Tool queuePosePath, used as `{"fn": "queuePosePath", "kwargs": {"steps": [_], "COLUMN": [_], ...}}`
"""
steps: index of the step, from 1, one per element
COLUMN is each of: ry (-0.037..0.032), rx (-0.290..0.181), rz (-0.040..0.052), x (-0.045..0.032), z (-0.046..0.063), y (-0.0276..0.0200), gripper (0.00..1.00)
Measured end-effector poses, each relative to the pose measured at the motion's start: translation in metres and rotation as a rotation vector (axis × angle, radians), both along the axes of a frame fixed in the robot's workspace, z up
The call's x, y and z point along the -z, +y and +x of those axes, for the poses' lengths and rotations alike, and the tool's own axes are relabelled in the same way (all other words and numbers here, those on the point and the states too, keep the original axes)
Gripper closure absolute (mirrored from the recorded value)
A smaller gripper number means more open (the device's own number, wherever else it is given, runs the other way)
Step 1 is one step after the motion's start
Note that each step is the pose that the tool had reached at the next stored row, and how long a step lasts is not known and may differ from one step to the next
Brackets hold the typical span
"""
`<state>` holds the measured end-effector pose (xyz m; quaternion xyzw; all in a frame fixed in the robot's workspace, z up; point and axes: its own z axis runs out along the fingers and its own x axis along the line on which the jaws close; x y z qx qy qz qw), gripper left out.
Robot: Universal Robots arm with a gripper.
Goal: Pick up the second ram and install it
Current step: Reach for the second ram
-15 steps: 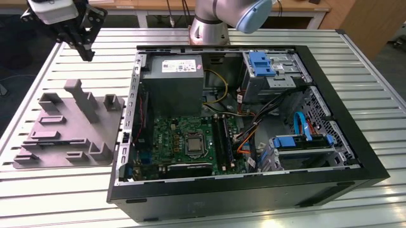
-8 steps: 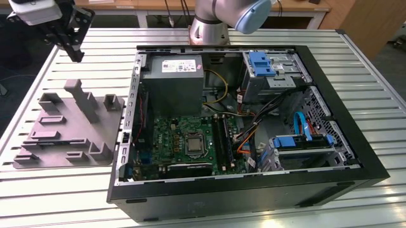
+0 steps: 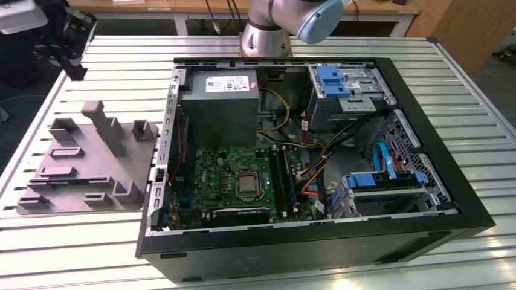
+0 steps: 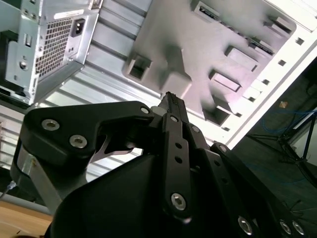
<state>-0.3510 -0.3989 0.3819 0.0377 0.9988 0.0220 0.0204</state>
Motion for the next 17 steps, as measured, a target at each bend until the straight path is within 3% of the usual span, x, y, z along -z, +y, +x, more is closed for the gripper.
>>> {"fn": "queuePosePath", "kwargs": {"steps": [10,17], "ry": [0.0,0.0001], "rx": [0.0,0.0], "rz": [0.0,-0.0001], "x": [0.0032,0.0071], "z": [-0.032,-0.046], "y": [0.0,0.0], "gripper": [0.9,0.9]}}
